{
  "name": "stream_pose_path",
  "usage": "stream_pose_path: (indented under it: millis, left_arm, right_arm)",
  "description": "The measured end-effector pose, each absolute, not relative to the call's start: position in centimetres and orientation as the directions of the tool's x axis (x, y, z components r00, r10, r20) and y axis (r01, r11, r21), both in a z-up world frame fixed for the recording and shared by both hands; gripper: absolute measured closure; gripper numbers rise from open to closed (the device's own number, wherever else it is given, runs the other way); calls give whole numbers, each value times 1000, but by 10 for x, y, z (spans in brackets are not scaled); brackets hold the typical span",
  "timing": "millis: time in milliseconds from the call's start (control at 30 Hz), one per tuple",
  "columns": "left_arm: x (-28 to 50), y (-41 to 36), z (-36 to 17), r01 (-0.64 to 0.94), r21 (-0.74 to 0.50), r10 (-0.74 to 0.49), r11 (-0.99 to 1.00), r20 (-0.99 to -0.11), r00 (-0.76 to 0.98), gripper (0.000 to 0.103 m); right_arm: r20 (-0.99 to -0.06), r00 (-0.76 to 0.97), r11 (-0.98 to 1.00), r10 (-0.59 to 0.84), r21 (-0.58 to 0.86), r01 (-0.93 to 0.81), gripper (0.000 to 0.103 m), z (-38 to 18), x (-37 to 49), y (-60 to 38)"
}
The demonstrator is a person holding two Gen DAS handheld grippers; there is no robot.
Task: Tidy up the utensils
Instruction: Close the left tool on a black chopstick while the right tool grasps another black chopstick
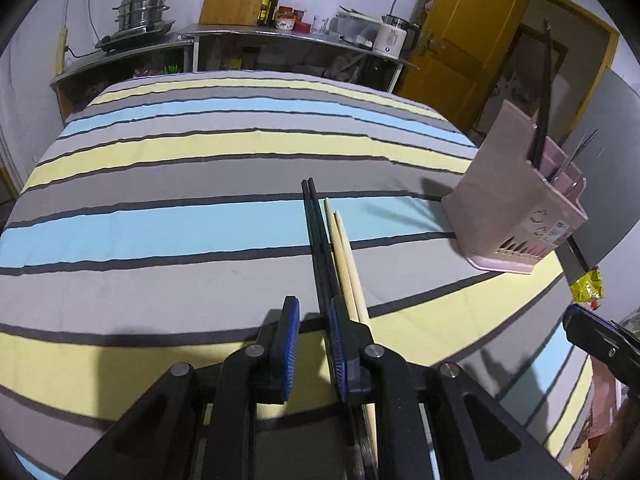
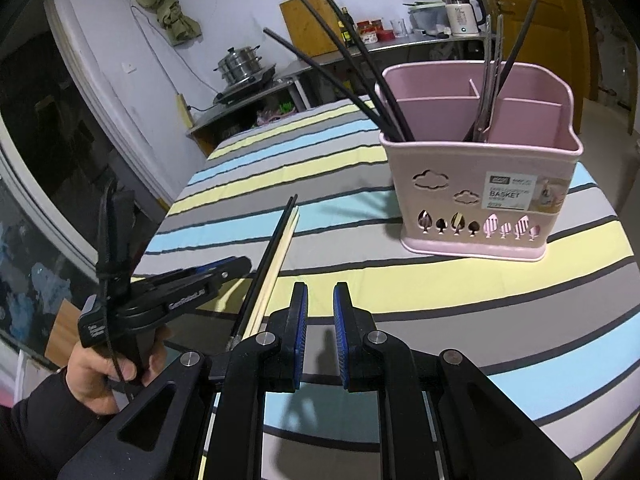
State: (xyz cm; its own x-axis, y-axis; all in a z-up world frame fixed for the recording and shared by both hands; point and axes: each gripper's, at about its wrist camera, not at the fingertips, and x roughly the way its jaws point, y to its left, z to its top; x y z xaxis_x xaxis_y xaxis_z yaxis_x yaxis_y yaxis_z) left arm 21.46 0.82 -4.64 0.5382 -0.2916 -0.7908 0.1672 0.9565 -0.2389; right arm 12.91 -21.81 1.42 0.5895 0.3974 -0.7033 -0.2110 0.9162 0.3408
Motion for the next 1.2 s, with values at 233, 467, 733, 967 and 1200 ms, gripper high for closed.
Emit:
stream_pose_path:
  millis: [233,467,733,967,1200]
  left_arm:
    - [222,4,-55,176,-211,-273,962,-797,539,83]
    - [225,-5,-57,188,-158,-237,970,-794,560,81]
    - [219,8,-57,132,-105,-163,986,-797,581,95]
    - [205,52,-56,35,-139,-133,990,-802,583,95]
    - [203,80,-56,14,-201,-174,979,-804,569,95]
  right_arm:
    - [-716,574,916,397,343,-206,90,6,136,-217]
    - [-722,564,915,400,345,-209,90,1,139,-215]
    - [-722,563,915,403,337,-222,90,4,140,-207]
    - [-715,545,899,439,342,-274,90,0,156,-180]
    - [-723,494,872,483,351,-340,90,-17,189,-137]
